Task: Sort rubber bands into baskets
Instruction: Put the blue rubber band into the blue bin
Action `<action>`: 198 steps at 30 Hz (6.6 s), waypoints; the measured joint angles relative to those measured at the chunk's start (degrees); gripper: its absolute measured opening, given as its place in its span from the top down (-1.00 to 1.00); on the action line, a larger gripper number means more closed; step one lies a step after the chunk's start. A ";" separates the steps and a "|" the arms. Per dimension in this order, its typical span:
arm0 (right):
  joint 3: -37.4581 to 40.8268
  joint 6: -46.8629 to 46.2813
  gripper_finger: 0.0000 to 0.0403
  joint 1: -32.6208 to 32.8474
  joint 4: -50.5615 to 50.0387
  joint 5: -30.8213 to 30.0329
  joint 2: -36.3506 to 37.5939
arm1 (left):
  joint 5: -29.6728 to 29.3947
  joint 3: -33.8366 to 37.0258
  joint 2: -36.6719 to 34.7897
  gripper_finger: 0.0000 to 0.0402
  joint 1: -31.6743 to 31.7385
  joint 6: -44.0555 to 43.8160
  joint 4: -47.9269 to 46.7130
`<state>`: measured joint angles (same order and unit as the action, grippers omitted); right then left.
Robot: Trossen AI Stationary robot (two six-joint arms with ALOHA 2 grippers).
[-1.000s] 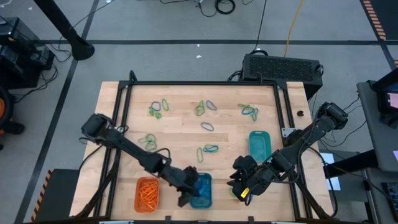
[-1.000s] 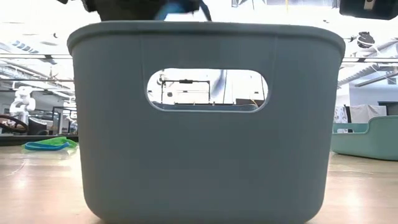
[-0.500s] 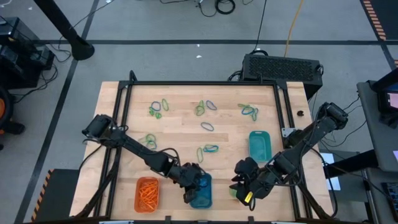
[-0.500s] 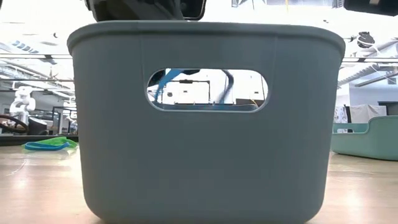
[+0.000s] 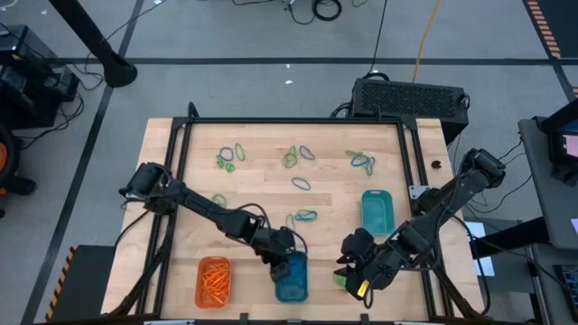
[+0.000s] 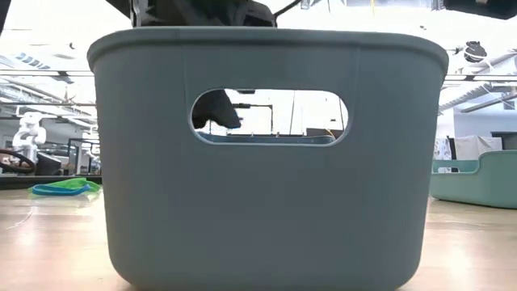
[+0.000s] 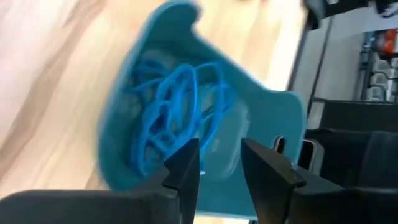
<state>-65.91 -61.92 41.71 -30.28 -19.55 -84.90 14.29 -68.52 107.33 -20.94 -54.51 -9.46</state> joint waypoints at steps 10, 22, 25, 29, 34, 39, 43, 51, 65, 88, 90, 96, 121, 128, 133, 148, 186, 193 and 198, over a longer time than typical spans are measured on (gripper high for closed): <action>0.00 3.11 0.28 1.49 -0.04 -0.04 0.00 | -1.68 -10.01 0.02 0.38 0.36 6.24 -15.08; 0.00 -3.69 0.28 -0.90 0.02 -6.21 0.00 | -8.26 -19.93 -0.02 0.38 14.93 35.55 -31.41; 0.00 -6.77 0.28 -3.50 -1.22 -7.29 0.89 | -7.07 -19.88 0.04 0.38 21.05 42.76 -31.69; -0.04 -10.67 0.28 -9.21 -7.99 -7.76 4.62 | -7.29 -19.88 0.04 0.38 27.89 50.19 -31.76; -0.04 -18.44 0.28 -18.04 -19.18 -9.72 10.38 | -7.18 -19.89 2.19 0.38 33.89 57.52 -31.00; -0.04 -23.36 0.28 -25.41 -26.60 -10.12 13.52 | -4.45 -19.84 5.91 0.38 37.32 58.48 -29.83; -0.04 -23.74 0.28 -28.17 -26.31 -8.73 13.56 | -4.23 -19.82 8.88 0.38 37.71 60.75 -28.37; -0.02 -15.73 0.28 -31.33 -24.81 -7.17 12.89 | -4.23 -19.79 12.53 0.38 35.72 67.78 -24.12; -0.02 -1.61 0.28 -32.68 -24.94 -1.01 12.85 | -9.00 -19.84 16.52 0.38 31.01 69.99 -15.06; 0.02 5.67 0.28 -32.60 -25.75 0.46 12.85 | -11.63 -22.95 19.10 0.98 29.97 59.12 -21.24; 0.02 6.14 0.28 -32.23 -25.88 0.42 12.87 | -11.66 -23.13 18.11 0.99 29.65 58.25 -22.99; 0.02 8.28 0.28 -30.81 -27.42 0.28 12.87 | -9.89 -23.62 10.25 0.99 27.87 53.29 -27.12; 0.02 29.88 0.28 -29.89 -24.33 0.21 12.90 | -7.49 -19.17 2.43 1.00 0.32 29.36 -25.00; 0.02 33.23 0.28 -30.49 -19.76 3.23 12.90 | -7.64 -19.15 2.84 1.00 -4.08 29.38 -19.79; 0.02 34.08 0.28 -30.49 -19.12 3.43 12.90 | -8.07 -19.14 5.78 1.00 -4.32 29.36 -19.19; 0.02 29.05 0.28 -30.47 -19.21 3.45 12.90 | -10.06 -19.12 9.38 0.96 -2.81 33.02 -25.99; 0.00 39.47 0.28 -56.25 -24.38 10.20 3.75 | -11.70 -22.11 -7.06 0.28 8.36 47.56 -35.24; 0.00 49.86 0.28 -65.99 -24.06 13.63 -8.40 | -13.29 -19.27 -15.68 0.28 11.47 47.92 -37.62; 0.00 53.10 0.28 -70.16 -23.54 13.61 -14.24 | -13.32 -11.78 -22.49 0.28 13.78 46.20 -37.40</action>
<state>-65.91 -8.82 -28.45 -53.82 -5.94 -99.14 0.97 -80.30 84.84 -7.16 -8.31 -46.85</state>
